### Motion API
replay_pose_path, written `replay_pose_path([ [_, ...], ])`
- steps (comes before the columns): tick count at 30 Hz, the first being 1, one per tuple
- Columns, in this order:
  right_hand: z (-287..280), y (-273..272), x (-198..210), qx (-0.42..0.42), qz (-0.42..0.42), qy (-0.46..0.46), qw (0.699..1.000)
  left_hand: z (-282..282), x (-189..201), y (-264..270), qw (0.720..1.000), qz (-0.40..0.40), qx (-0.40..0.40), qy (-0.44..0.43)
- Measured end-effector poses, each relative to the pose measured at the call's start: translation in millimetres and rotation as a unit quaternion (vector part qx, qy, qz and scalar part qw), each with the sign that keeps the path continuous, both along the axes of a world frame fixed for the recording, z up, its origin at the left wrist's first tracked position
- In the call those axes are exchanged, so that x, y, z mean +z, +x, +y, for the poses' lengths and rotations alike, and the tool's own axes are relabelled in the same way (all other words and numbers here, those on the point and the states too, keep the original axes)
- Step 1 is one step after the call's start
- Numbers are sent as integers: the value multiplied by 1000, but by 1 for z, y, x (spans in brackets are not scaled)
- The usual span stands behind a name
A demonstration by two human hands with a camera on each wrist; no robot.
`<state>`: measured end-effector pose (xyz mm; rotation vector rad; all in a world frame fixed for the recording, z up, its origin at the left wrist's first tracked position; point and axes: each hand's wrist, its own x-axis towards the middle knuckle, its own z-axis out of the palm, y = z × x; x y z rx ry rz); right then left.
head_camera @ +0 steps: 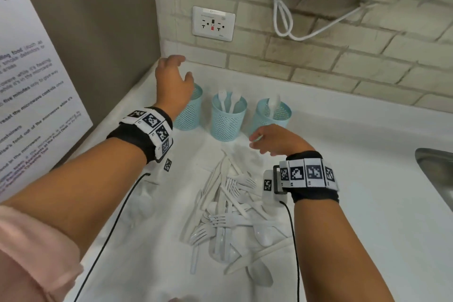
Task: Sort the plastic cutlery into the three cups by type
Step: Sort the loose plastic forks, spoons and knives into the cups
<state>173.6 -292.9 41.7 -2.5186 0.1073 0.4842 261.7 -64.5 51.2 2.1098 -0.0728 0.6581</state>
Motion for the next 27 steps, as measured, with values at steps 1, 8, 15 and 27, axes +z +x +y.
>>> replay_pose_path([
  [1, -2, -4, -1, 7, 31, -38, 999, -6, 4, -11, 999, -29, -9, 16],
  [8, 16, -15, -33, 46, 2, -152, 987, -43, -15, -78, 852, 348, -196, 338],
  [15, 38, -14, -63, 40, -42, -212, 975, -51, -56, -107, 798, 475, -235, 288],
  [27, 13, -2, -61, -64, -63, -48, 995, -41, -50, -100, 838, 512, -181, 52],
])
